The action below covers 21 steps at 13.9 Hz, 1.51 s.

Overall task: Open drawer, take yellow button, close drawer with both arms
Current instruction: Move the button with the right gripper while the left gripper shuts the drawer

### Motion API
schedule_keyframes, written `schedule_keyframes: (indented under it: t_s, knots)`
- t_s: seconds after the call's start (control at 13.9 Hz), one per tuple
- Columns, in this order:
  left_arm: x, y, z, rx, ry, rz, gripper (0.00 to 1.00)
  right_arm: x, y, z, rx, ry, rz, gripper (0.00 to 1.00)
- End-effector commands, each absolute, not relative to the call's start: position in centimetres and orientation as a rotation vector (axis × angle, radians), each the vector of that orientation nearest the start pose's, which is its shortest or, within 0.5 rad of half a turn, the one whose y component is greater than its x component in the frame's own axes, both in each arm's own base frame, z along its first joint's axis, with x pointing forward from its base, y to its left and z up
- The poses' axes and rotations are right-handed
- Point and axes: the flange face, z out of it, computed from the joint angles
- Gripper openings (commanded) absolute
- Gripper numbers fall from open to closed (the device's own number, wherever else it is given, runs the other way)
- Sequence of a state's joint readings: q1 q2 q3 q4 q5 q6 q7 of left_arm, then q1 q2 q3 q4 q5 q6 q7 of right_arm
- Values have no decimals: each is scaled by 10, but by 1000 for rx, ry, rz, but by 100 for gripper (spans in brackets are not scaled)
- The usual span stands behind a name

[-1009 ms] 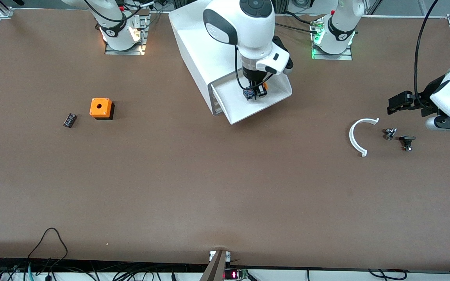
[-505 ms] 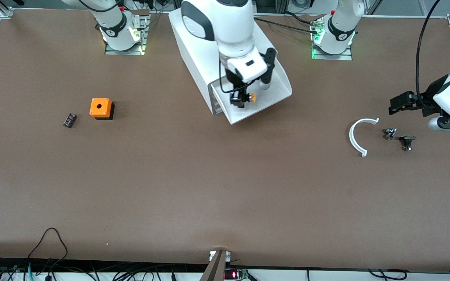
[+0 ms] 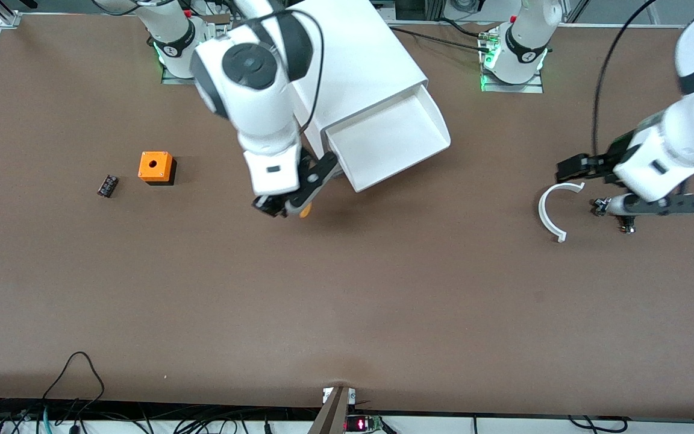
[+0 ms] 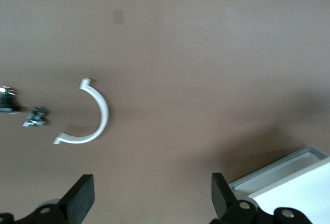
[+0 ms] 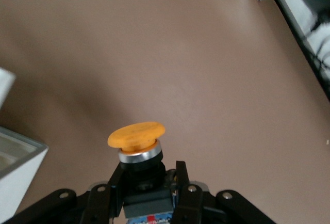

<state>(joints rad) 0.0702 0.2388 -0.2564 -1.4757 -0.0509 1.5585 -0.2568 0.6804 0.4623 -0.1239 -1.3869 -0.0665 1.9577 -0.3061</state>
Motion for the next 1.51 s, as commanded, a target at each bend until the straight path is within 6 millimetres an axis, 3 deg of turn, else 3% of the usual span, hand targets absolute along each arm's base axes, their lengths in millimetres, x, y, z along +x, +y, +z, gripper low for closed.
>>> schedule_keyframes:
  t_s: [0.0,0.14,0.29,0.36,0.5,0.65,0.79,0.94,1.15,1.3,1.44]
  knots:
    - [616,-145,493,-3140,-163,268,100,602,336,449,-2999,-1171,-180,22]
    - [617,-176,468,-3106,-118,274,100,611,305,420,-3060,-890,-117,22]
    - [620,-179,457,-3099,-175,286,100,611,279,392,-3107,-709,-59,22]
    - [621,-191,449,-3107,-157,270,100,613,256,374,-3129,-636,-13,22]
    - [603,-235,419,-3099,-147,215,100,621,197,342,-3149,-504,21,22]
    - [587,-258,384,-3088,-352,140,100,616,177,324,-3140,-468,58,22]
    - [552,-283,357,-3094,-417,81,100,613,152,306,-3150,-439,69,22]
    - [522,-285,342,-3096,-536,32,100,597,137,270,-3144,-457,5,22]
    - [477,-299,339,-3117,-623,31,100,578,94,225,-3125,-550,-105,22]
    - [446,-312,355,-3153,-658,81,100,578,64,217,-3126,-564,-102,22]
    - [411,-325,362,-3158,-613,102,100,575,50,213,-3128,-559,-82,22]
